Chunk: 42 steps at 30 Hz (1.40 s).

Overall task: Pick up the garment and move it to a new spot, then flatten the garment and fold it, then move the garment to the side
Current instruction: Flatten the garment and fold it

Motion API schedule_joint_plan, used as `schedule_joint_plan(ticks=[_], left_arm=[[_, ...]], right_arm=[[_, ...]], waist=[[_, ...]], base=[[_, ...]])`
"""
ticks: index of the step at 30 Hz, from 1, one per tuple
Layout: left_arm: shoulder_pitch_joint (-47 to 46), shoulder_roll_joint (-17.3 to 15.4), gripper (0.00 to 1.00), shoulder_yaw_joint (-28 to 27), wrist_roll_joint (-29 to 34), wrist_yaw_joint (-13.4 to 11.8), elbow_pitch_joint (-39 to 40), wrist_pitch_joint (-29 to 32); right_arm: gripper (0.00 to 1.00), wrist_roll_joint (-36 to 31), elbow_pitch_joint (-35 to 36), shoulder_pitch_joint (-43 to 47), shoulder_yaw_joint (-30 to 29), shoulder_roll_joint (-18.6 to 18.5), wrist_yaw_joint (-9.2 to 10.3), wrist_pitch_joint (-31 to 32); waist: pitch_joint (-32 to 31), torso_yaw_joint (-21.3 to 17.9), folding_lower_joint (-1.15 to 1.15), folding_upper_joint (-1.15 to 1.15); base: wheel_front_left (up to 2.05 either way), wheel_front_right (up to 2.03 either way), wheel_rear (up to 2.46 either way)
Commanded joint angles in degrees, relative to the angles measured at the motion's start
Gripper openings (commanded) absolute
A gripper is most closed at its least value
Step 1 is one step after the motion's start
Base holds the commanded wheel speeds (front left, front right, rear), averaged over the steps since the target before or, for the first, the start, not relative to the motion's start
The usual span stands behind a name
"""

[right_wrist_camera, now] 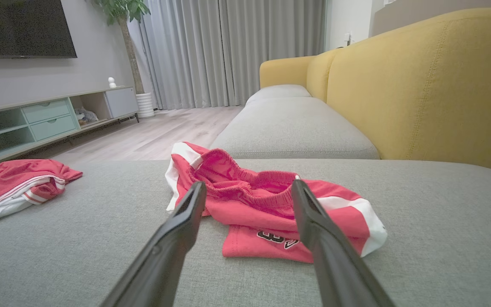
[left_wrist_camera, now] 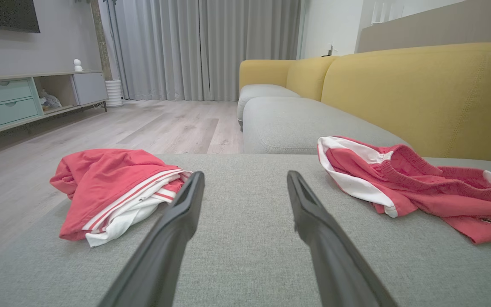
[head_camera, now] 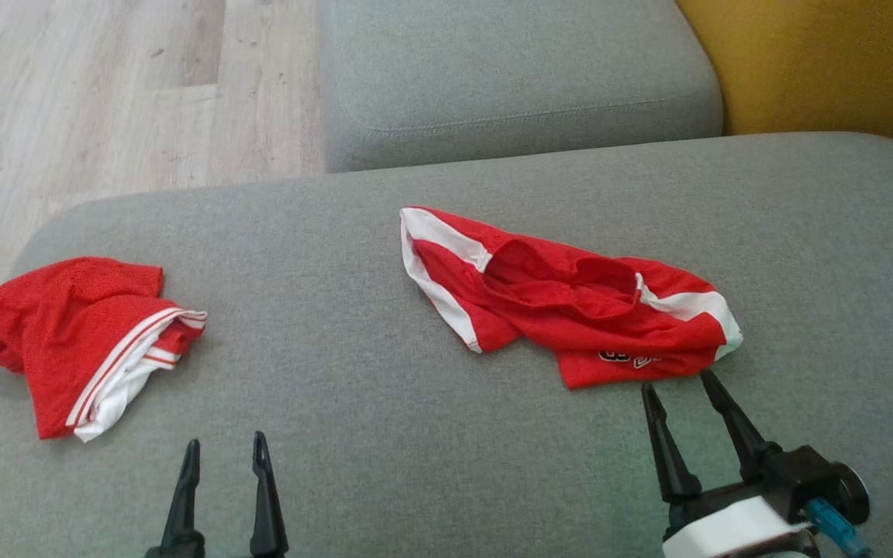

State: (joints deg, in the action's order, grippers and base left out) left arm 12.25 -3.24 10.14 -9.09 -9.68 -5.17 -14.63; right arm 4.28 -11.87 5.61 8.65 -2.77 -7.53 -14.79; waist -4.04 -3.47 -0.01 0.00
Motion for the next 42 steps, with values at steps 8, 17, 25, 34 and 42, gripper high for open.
schedule_joint_plan(ticks=[8,17,25,34,42], left_arm=[[-2.2,0.4,1.00,-1.4,1.1,-0.1,0.5,-0.4],[-3.1,0.4,1.00,-1.3,2.2,0.2,0.5,-0.4],[-4.4,0.4,1.00,-0.6,2.1,0.9,0.4,-0.4],[-18.5,0.4,1.00,8.9,-6.3,6.4,-3.2,-0.4],[-36.3,0.4,1.00,25.1,-20.1,12.9,-13.2,5.0]], right_arm=[[1.00,-0.7,0.7,-1.8,-0.2,-0.1,0.04,-0.2],[1.00,-0.4,1.1,-2.1,-0.3,-0.1,0.04,-0.2],[1.00,-0.5,1.2,-2.8,-1.7,-0.1,0.04,-0.2],[1.00,1.3,2.8,-5.5,-2.8,-0.1,0.04,-0.2],[1.00,2.9,5.2,-7.7,-1.6,-0.1,0.04,-0.2]], waist=[[0.7,0.3,0.01,0.00],[2.0,0.9,0.01,0.00],[4.0,0.3,0.01,0.00],[11.5,-6.1,0.01,0.00],[18.7,-15.0,0.01,0.00]], base=[[0.00,0.00,0.00],[0.00,0.00,0.00],[0.00,0.00,0.00],[0.00,0.00,0.00],[0.00,0.00,0.00]])
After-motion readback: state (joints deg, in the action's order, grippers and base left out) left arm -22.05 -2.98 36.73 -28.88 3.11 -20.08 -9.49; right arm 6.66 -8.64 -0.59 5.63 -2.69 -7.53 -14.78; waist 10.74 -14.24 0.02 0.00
